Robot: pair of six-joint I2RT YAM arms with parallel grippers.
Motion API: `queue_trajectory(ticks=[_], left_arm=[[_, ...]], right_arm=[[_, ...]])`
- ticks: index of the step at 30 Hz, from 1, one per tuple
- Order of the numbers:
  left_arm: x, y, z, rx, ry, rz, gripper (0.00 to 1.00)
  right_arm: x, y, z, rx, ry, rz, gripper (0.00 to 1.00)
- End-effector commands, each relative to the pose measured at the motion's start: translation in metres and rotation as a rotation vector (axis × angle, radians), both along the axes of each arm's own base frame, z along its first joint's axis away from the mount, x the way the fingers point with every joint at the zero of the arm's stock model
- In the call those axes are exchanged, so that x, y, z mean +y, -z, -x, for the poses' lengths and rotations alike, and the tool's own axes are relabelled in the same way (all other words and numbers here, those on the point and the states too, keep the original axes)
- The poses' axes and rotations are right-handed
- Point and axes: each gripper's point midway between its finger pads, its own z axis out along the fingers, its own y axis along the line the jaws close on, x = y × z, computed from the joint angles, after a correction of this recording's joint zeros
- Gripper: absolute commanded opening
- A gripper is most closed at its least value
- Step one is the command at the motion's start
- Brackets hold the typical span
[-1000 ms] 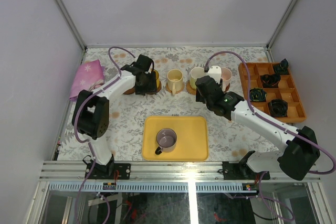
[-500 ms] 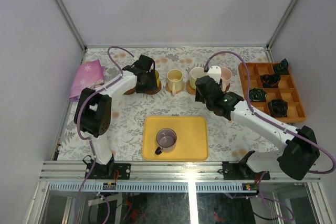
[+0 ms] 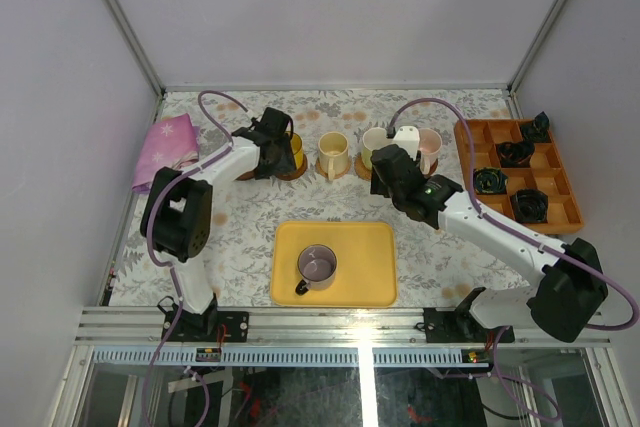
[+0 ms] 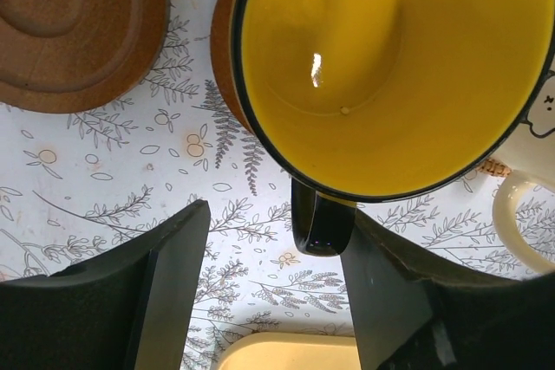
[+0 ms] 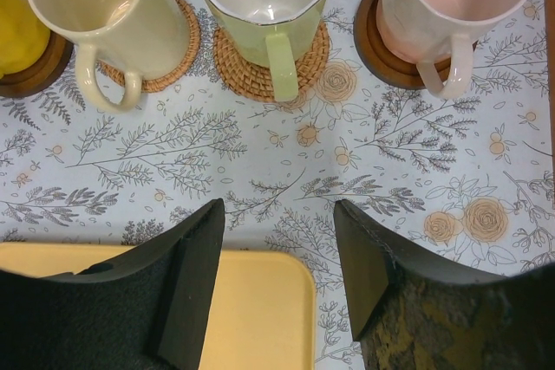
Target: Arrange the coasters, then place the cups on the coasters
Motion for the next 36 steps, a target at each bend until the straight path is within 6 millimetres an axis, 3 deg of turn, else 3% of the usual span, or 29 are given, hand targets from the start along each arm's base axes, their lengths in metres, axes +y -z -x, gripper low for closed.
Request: queue_trajectory(ticks=[1,9,15,24,30,36], left_arm=[[0.012,-0.013,-0.010,-0.069,-0.059,-0.010,0.60],[0.012,-0.016,-0.007,-0.065,-0.047,0.002,0.60],[-0.004,-0.022,0.005,-0.036,0.051,0.072,0.67],[-0.027,-0.053,0.030,-0.069,0.176,0.133,0.74],[-0.048,-0.063,0.076,-0.051,0.342,0.163,0.88],[-0.056,-0.071,0.140,0.010,0.487,0.185,0.98]], right_arm=[[0.004,-0.002,-0.006,-0.014,0.003,-0.024,0.61],[0.004,-0.002,-0.005,-0.012,-0.002,-0.027,0.61],[0.006,-0.001,-0.006,-0.012,-0.008,-0.027,0.61],[0.012,-0.003,-0.010,-0.014,-0.025,-0.031,0.61],[0.009,-0.009,-0.013,-0.030,-0.018,-0.012,0.61],[0.010,-0.010,-0.013,-0.020,-0.020,-0.017,0.64]])
